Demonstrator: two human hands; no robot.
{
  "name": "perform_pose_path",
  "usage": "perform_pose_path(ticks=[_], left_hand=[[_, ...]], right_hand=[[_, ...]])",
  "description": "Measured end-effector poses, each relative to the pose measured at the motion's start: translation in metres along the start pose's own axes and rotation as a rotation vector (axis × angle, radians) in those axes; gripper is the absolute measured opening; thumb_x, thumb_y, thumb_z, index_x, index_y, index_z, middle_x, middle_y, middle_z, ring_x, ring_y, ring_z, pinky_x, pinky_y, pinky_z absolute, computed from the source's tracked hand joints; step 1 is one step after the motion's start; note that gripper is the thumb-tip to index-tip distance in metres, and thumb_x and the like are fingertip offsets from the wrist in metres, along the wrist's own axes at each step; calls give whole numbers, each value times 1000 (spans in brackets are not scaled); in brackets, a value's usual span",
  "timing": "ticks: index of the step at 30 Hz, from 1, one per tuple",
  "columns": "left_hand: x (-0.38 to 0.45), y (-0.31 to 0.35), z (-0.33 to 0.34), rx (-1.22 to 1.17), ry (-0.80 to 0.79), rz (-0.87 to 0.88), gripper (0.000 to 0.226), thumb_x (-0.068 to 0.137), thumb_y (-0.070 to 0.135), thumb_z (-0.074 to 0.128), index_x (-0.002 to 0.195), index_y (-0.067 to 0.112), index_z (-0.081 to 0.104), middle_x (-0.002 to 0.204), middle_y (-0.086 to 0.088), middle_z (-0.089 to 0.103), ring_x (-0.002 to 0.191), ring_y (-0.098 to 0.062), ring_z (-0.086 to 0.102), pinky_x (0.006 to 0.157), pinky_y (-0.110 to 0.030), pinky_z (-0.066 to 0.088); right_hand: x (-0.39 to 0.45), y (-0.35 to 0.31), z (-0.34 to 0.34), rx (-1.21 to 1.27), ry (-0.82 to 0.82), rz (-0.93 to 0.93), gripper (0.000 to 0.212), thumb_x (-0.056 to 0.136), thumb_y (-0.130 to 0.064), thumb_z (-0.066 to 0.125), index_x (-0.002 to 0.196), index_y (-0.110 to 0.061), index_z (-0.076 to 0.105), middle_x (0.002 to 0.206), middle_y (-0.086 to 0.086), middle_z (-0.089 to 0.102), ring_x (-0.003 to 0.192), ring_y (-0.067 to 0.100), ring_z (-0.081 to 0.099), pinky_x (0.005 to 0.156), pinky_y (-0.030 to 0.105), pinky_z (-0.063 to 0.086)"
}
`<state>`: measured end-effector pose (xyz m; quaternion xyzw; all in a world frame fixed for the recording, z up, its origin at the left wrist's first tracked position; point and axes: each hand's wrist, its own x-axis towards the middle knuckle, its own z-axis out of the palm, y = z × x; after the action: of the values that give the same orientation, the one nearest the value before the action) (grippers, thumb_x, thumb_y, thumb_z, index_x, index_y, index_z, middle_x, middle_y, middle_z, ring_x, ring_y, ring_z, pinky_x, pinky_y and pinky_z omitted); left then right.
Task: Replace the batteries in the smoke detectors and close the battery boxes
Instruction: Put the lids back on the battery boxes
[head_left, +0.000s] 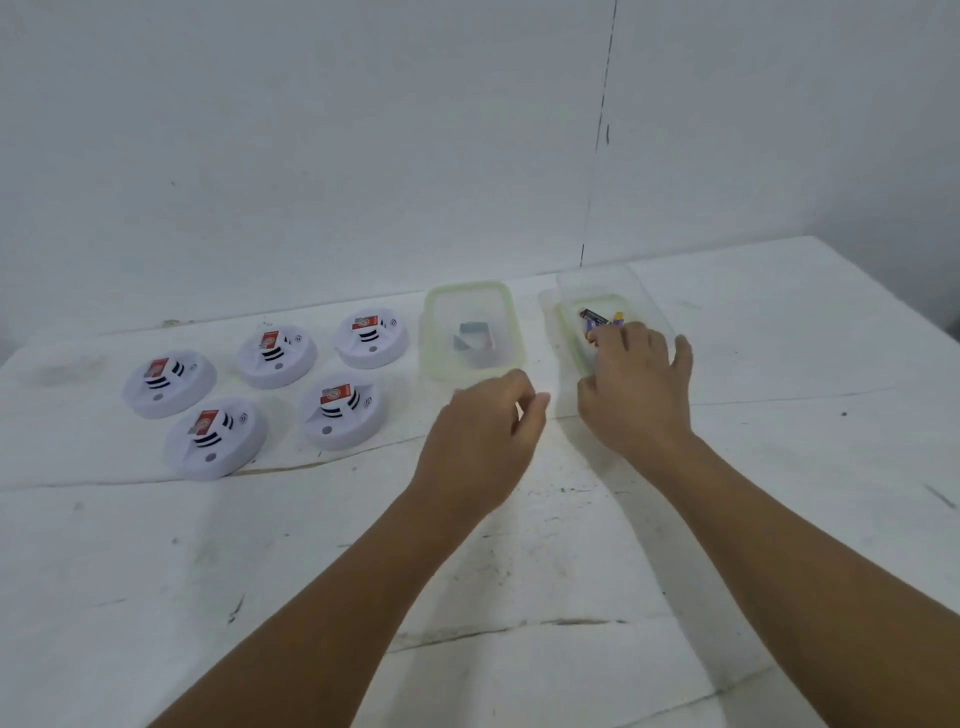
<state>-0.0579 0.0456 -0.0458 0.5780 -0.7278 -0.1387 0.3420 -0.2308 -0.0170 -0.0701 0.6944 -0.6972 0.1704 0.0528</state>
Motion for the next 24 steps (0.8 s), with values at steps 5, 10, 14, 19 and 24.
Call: perform_pose_path(ticks=[5, 10, 14, 19, 24], left_hand=[[-13, 13, 12, -137, -177, -125, 29, 102, 38, 60, 78, 21, 59, 48, 7, 44, 52, -13, 43, 56, -30, 38], [-11, 16, 4, -354, -316, -378, 23, 102, 42, 57, 94, 22, 67, 74, 3, 71, 70, -18, 62, 66, -22, 46], [-15, 11, 1, -583, -296, -583, 23, 104, 40, 55, 106, 21, 66, 85, 3, 72, 64, -12, 57, 71, -28, 49], [-26, 6, -7, -681, -256, -683, 24, 104, 33, 54, 112, 14, 65, 89, -2, 71, 64, -14, 60, 70, -28, 49], [-42, -5, -23, -687, -251, -691, 22, 102, 31, 55, 112, 13, 65, 99, -4, 73, 71, -15, 62, 79, -31, 53]], right_hand=[[3, 10, -10, -102, -34, -62, 39, 96, -8, 49, 130, -23, 61, 127, 3, 58, 116, 28, 55, 115, 50, 23], [-2, 4, -27, 34, -116, -160, 29, 103, -19, 48, 126, -25, 64, 109, -2, 68, 98, 25, 63, 79, 35, 39], [-17, -9, -36, 334, -216, -138, 15, 101, -30, 57, 116, -26, 57, 97, -10, 72, 95, 21, 66, 79, 40, 55], [-36, -29, -43, 508, -312, -98, 19, 95, -32, 66, 100, -26, 48, 85, -10, 72, 86, 16, 66, 81, 39, 54], [-56, -54, -54, 646, -400, -38, 15, 95, -31, 64, 101, -27, 50, 89, -10, 73, 89, 12, 65, 71, 25, 45]])
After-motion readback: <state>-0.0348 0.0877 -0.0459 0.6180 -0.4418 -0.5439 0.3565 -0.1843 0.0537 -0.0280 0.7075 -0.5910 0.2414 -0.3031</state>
